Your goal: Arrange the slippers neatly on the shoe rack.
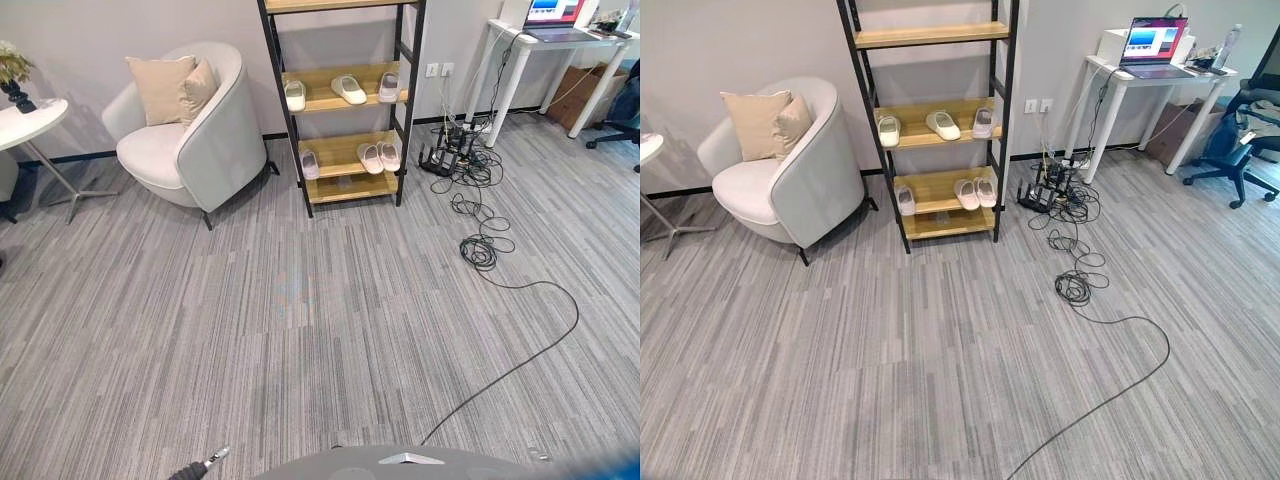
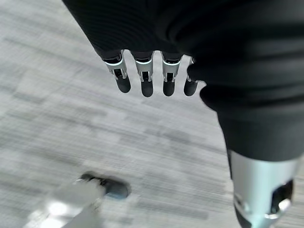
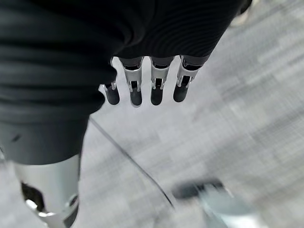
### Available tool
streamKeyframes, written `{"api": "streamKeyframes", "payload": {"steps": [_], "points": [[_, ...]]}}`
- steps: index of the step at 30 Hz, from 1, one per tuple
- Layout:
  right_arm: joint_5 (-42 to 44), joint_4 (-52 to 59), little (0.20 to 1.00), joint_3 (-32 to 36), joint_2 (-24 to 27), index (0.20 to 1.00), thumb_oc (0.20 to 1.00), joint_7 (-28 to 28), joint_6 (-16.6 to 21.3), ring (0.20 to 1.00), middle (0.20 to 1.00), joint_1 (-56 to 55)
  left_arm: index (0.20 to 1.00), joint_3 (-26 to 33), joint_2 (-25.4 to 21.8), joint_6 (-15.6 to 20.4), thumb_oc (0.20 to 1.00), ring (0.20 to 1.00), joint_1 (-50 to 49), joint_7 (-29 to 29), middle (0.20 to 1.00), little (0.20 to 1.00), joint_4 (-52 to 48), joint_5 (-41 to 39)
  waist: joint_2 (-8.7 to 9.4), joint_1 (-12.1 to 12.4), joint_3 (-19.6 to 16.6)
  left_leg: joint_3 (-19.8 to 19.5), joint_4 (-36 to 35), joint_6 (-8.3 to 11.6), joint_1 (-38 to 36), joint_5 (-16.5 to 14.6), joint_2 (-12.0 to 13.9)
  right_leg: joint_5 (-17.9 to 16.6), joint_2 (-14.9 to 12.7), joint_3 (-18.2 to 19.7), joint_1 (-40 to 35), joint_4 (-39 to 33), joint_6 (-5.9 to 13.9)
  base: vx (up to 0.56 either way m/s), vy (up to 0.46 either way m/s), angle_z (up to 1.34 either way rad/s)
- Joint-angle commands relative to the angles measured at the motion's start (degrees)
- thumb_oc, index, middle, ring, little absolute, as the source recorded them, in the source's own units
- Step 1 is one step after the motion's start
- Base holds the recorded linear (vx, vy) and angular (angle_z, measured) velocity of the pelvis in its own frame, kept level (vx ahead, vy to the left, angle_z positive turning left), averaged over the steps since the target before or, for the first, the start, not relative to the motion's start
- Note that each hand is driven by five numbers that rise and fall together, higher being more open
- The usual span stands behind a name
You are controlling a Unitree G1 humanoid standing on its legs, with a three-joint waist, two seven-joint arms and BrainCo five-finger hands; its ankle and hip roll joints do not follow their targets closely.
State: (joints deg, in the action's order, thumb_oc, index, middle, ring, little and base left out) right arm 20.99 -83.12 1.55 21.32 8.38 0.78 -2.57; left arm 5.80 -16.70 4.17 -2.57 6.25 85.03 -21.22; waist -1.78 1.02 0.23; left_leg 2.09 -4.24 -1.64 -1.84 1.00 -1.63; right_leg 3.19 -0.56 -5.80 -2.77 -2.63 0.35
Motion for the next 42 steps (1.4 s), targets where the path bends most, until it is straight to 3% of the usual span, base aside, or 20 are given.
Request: {"api": "streamKeyframes", "payload": {"steps": [1, 6, 16, 18, 19, 21, 22, 23, 25, 26, 29, 32, 33, 34, 35, 36, 37, 38, 40, 42], "points": [[-2.57, -1.74, 1.0, -3.09, -0.8, 1.0, 1.0, -0.83, 0.41, 1.0, 1.0, -0.51, 1.0, -1.45, 0.67, 1.5, 1.0, 1.0, 2.35, -0.99, 1.0, 1.0, 1.16, 1.96, 1.96, -0.2, -1.02, -5.4, -0.76, 2.47, -0.24, -2.11, -1.31, -2.75, -3.27, -1.04, -0.47, -2.37, 5.9, 0.0, 0.0, 0.0], [-3.83, -0.51, 1.0, -5.71, -3.6, 1.0, 1.0, -1.18, 0.5, 1.0, 1.0, -0.89, 1.0, -5.08, 3.18, 2.04, 1.0, 1.0, 3.44, -2.02, 1.0, 1.0, -1.05, 2.53, 2.18, -0.35, -0.15, -5.85, -0.76, 2.6, -0.04, -1.87, -1.25, -2.52, -3.08, -1.71, -0.68, -2.37, 5.51, 0.0, -0.031, 0.1], [-7.91, 2.81, 1.0, -10.57, -5.29, 1.0, 1.0, -2.86, 0.99, 1.0, 1.0, 1.01, 1.0, -17.06, 7.49, 2.22, 1.0, 1.0, 6.36, -3.5, 1.0, 1.0, -4.14, 13.55, 2.5, -1.94, 3.46, -4.71, 0.21, 3.15, -0.47, -2.05, 0.7, -1.93, -1.96, -0.34, -0.05, -0.95, 4.25, 0.02, -0.08, 0.01], [-9.62, 3.85, 1.0, -11.96, -4.87, 1.0, 1.0, -3.13, 1.26, 1.0, 1.0, 1.55, 1.0, -18.11, 7.56, 2.47, 1.0, 1.0, 7.12, -3.77, 1.0, 1.0, -5.66, 13.14, 3.05, -1.88, 5.29, -3.89, 8.57, 3.8, 2.87, -4.38, 0.84, -0.65, -1.99, 0.96, 1.0, 1.73, 3.09, 0.02, -0.141, -0.1], [-9.62, 3.85, 1.0, -11.95, -4.87, 1.0, 1.0, -3.13, 1.26, 1.0, 1.0, 1.55, 1.0, -18.11, 7.56, 2.47, 1.0, 1.0, 7.12, -3.77, 1.0, 1.0, -5.66, 13.14, 3.03, -1.87, 5.27, -3.88, 8.75, 3.8, 2.99, -4.48, 0.85, -0.64, -1.97, 0.97, 1.05, 1.77, 3.09, 0.06, -0.147, -0.22], [-11.25, 4.72, 1.0, -12.35, -4.48, 1.0, 1.0, -3.87, 1.71, 1.0, 1.0, 1.67, 1.0, -18.67, 7.26, 2.84, 1.0, 1.0, 7.77, -4.95, 1.0, 1.0, -7.34, 13.85, 3.67, -1.07, 7.24, -2.51, 22.18, 5.86, 9.36, -1.38, 1.94, 0.69, -1.46, 1.41, -0.23, 2.95, 1.5, 0.05, -0.161, -0.25], [-11.41, 4.78, 1.0, -12.54, -4.37, 1.0, 1.0, -4.41, 1.64, 1.0, 1.0, 2.2, 1.0, -19.5, 7.34, 2.88, 1.0, 1.0, 8.47, -5.39, 1.0, 1.0, -7.93, 14.39, 3.89, -0.66, 8.5, -2.66, 28.29, 6.05, 12.93, 1.67, 2.31, 0.86, -1.35, 1.18, -0.59, 3.25, 0.89, 0.03, -0.158, -0.06], [-11.27, 4.61, 1.0, -12.62, -4.34, 1.0, 1.0, -4.84, 1.61, 1.0, 1.0, 2.62, 1.0, -20.01, 7.39, 2.67, 1.0, 1.0, 8.86, -5.51, 1.0, 1.0, -7.88, 14.88, 4.35, -0.38, 9.07, -1.49, 31.41, 5.5, 15.41, 2.42, 2.61, 0.98, -1.44, 1.11, -1.11, 2.98, 0.53, 0.1, -0.12, 0.01], [-10.98, 4.34, 1.0, -12.8, -4.26, 1.0, 1.0, -4.94, 1.61, 1.0, 1.0, 2.71, 1.0, -19.9, 7.61, 2.81, 1.0, 1.0, 8.73, -5.64, 1.0, 1.0, -8.06, 14.26, 4.17, 0.49, 8.75, -0.46, 28.65, 4.35, 18.1, 0.78, 1.52, 1.83, -1.13, 1.15, -2.17, 2.17, 0.9, 0.28, -0.014, 0.03], [-11.17, 4.31, 1.0, -13.32, -4.2, 1.0, 1.0, -5.01, 1.71, 1.0, 1.0, 2.89, 1.0, -20.39, 7.8, 3.08, 1.0, 1.0, 7.83, -5.99, 1.0, 1.0, -8.18, 14.84, 3.95, 1.67, 8.21, 0.19, 20.94, 3.56, 18.93, 0.04, 0.09, 2.77, -0.96, 1.52, -3.59, 1.34, 1.49, 0.38, 0.067, 0.07], [-12.37, 4.44, 1.0, -13.86, -4.63, 1.0, 1.0, -5.29, 1.98, 1.0, 1.0, 4.64, 1.0, -19.24, 7.75, 2.5, 1.0, 1.0, 6.74, -5.57, 1.0, 1.0, -5.13, 15.21, 3.81, 4.39, 6.78, -4.2, 12.34, 3.79, 18.16, 2.52, -2.02, 4.55, -0.1, 2.88, -6.44, 1.44, 2.38, 0.5, 0.156, -0.28], [-12.1, 5.59, 1.0, -13.28, -5.3, 1.0, 1.0, -4.46, 2.29, 1.0, 1.0, 5.32, 1.0, -17.1, 5.9, 1.55, 1.0, 1.0, 4.73, -4.9, 1.0, 1.0, -3.06, 17.07, 5.24, 4.35, 4.92, -3.0, 11.77, 0.66, 14.24, -0.42, -2.91, 3.75, -1.78, 3.11, -4.85, 11.62, 5.06, 0.55, 0.273, -0.75], [-13.1, 7.05, 1.0, -13.85, -5.42, 1.0, 1.0, -4.15, 2.33, 1.0, 1.0, 5.48, 1.0, -16.76, 5.11, 1.6, 1.0, 1.0, 5.0, -5.04, 1.0, 1.0, -3.4, 16.92, 5.3, 3.76, 5.8, -2.5, 12.14, -1.23, 11.92, -2.72, -3.49, -2.61, -3.65, 2.62, -0.08, 23.12, 8.78, 0.36, 0.264, -0.42], [-13.81, 8.07, 1.0, -14.2, -5.54, 1.0, 1.0, -4.14, 2.38, 1.0, 1.0, 5.62, 1.0, -16.77, 4.78, 1.64, 1.0, 1.0, 5.4, -5.12, 1.0, 1.0, -4.04, 16.73, 4.81, 3.04, 6.52, -2.8, 11.96, -2.06, 10.27, -3.61, -3.45, -6.39, -4.57, 2.23, 2.61, 29.17, 9.71, 0.59, 0.382, -0.33], [-14.5, 10.57, 1.0, -14.36, -5.81, 1.0, 1.0, -4.24, 2.71, 1.0, 1.0, 5.19, 1.0, -16.58, 3.61, 1.91, 1.0, 1.0, 6.77, -5.47, 1.0, 1.0, -6.07, 15.76, 2.57, 1.01, 7.97, -4.45, 10.33, -3.22, 5.13, -5.27, -2.35, -7.62, -5.74, -0.55, 10.05, 39.02, 8.23, 0.4, 0.243, -0.06], [-14.5, 10.57, 1.0, -14.36, -5.82, 1.0, 1.0, -4.24, 2.71, 1.0, 1.0, 5.19, 1.0, -16.58, 3.61, 1.91, 1.0, 1.0, 6.77, -5.47, 1.0, 1.0, -6.07, 15.76, 2.59, 1.0, 8.0, -4.46, 10.32, -3.22, 5.1, -5.27, -2.37, -7.6, -5.76, -0.56, 10.03, 39.04, 8.23, 0.67, 0.167, 0.04], [-14.25, 11.25, 1.0, -14.46, -5.88, 1.0, 1.0, -4.22, 2.85, 1.0, 1.0, 4.3, 1.0, -16.08, 2.87, 2.3, 1.0, 1.0, 7.61, -5.93, 1.0, 1.0, -6.74, 15.05, 2.42, -0.18, 8.31, -5.97, 8.03, -2.69, 0.94, -6.6, -2.13, -4.41, -6.36, -3.26, 12.28, 31.33, 6.81, 0.62, -0.087, 0.42], [-14.13, 11.39, 1.0, -14.99, -5.89, 1.0, 1.0, -3.85, 2.95, 1.0, 1.0, 3.7, 1.0, -17.14, 2.19, 3.11, 1.0, 1.0, 8.6, -6.78, 1.0, 1.0, -8.04, 15.96, 2.91, -1.63, 8.53, -8.16, 6.98, -1.8, -1.87, -7.59, -2.48, -4.37, -5.46, -2.16, 15.26, 21.06, 6.44, 0.79, -0.126, 0.13], [-14.89, 10.46, 1.0, -15.77, -5.54, 1.0, 1.0, -3.5, 2.38, 1.0, 1.0, 3.74, 1.0, -19.57, 2.42, 3.66, 1.0, 1.0, 10.45, -6.88, 1.0, 1.0, -8.95, 18.25, 2.65, -3.09, 8.81, -9.81, 4.84, -0.61, -5.27, -8.72, -1.94, -6.26, -4.62, -0.18, 15.24, 9.83, 7.56, 0.51, -0.123, 0.39], [-15.2, 9.07, 1.0, -15.63, -5.3, 1.0, 1.0, -3.34, 2.09, 1.0, 1.0, 3.24, 1.0, -20.98, 2.82, 3.97, 1.0, 1.0, 11.25, -6.48, 1.0, 1.0, -8.41, 19.95, 2.67, -3.72, 8.16, -10.79, 5.21, -0.14, -6.23, -9.63, -1.83, -6.46, -3.8, 2.52, 14.73, 7.27, 7.53, 0.39, -0.091, 1.1]]}}
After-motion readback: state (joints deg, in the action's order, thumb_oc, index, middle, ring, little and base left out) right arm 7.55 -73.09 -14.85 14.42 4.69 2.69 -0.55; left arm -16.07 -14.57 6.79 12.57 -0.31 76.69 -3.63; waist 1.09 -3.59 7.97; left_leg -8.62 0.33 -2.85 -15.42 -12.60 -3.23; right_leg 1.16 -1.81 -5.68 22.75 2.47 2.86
